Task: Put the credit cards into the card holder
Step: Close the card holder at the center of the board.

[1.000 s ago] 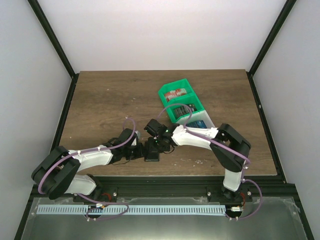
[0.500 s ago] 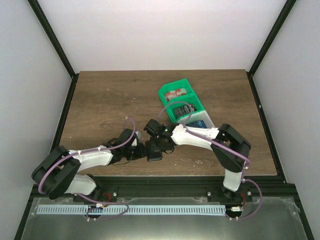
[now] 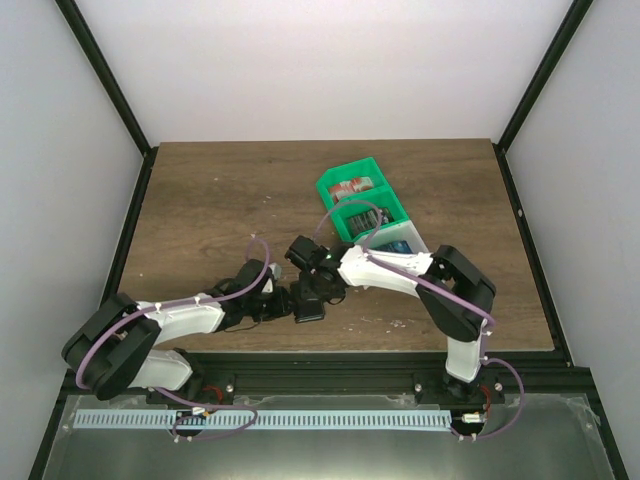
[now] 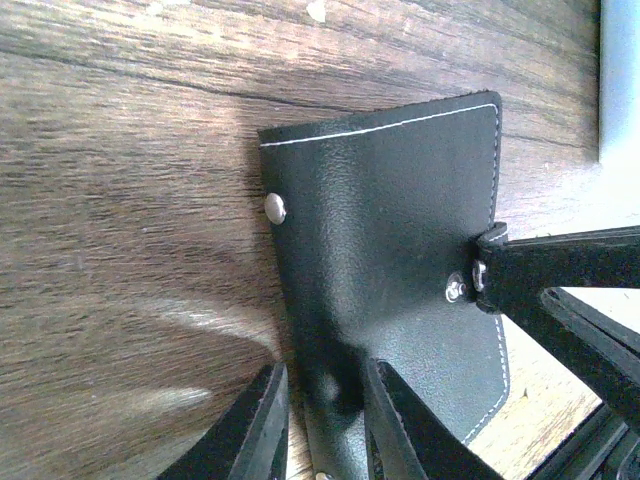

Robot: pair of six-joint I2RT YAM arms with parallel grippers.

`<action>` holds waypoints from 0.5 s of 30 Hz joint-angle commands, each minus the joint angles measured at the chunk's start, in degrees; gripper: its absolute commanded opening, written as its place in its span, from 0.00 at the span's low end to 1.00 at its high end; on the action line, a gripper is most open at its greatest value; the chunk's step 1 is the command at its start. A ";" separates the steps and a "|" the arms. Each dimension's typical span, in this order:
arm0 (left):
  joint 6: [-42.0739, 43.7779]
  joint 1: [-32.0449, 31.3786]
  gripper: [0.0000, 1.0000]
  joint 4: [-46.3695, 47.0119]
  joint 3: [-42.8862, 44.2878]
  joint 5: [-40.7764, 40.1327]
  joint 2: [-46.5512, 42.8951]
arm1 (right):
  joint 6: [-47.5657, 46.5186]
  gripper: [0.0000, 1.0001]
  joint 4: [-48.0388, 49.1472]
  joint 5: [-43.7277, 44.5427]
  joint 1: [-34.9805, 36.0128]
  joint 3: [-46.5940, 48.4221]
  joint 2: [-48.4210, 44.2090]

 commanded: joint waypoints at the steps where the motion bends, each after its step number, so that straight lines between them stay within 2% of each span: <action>1: 0.28 -0.23 0.25 0.21 -0.21 0.64 0.62 | 0.34 0.00 -0.35 -1.45 -0.22 1.96 1.85; 15: 0.28 -0.20 0.21 1.11 0.48 1.01 2.90 | 0.34 0.01 1.58 -4.42 -0.22 1.40 0.66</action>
